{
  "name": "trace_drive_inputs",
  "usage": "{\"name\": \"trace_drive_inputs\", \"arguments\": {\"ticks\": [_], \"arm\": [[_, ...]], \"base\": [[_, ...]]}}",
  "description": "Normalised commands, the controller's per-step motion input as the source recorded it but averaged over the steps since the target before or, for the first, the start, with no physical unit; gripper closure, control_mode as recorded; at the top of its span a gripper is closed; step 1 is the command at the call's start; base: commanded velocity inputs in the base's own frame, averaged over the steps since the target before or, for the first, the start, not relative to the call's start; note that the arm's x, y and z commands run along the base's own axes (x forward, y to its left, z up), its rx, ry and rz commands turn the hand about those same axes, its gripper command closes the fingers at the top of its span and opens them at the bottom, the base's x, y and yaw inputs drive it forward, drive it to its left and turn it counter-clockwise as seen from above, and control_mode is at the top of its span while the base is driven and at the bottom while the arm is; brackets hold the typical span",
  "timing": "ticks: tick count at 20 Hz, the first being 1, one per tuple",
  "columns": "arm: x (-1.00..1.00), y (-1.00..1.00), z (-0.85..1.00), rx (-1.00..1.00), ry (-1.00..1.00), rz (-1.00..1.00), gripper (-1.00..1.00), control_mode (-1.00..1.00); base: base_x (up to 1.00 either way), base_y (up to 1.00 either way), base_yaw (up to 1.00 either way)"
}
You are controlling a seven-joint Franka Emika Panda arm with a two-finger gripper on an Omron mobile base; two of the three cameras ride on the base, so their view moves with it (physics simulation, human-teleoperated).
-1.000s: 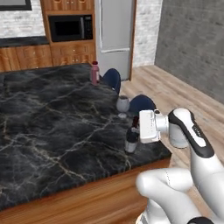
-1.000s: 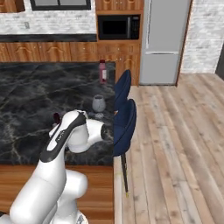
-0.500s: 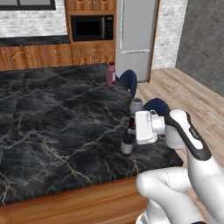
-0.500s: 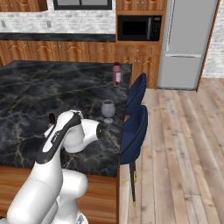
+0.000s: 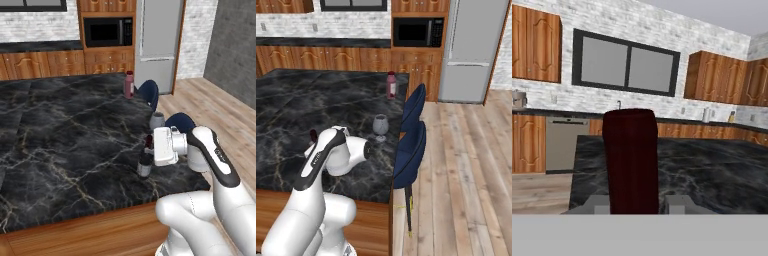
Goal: There is a wine glass and glass cup on the dining counter. Place the wine bottle next to the wine glass and the juice bottle next to the glass cup.
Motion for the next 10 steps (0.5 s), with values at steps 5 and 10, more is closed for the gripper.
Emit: {"name": "trace_drive_inputs", "arguments": {"ticks": [5,10], "arm": [[0.0,0.0,0.0,0.0,0.0,0.0,1.0,1.0],[0.0,0.0,0.0,0.0,0.0,0.0,1.0,1.0]], "base": [[0.0,0.0,0.0],[0.0,0.0,0.0]]}}
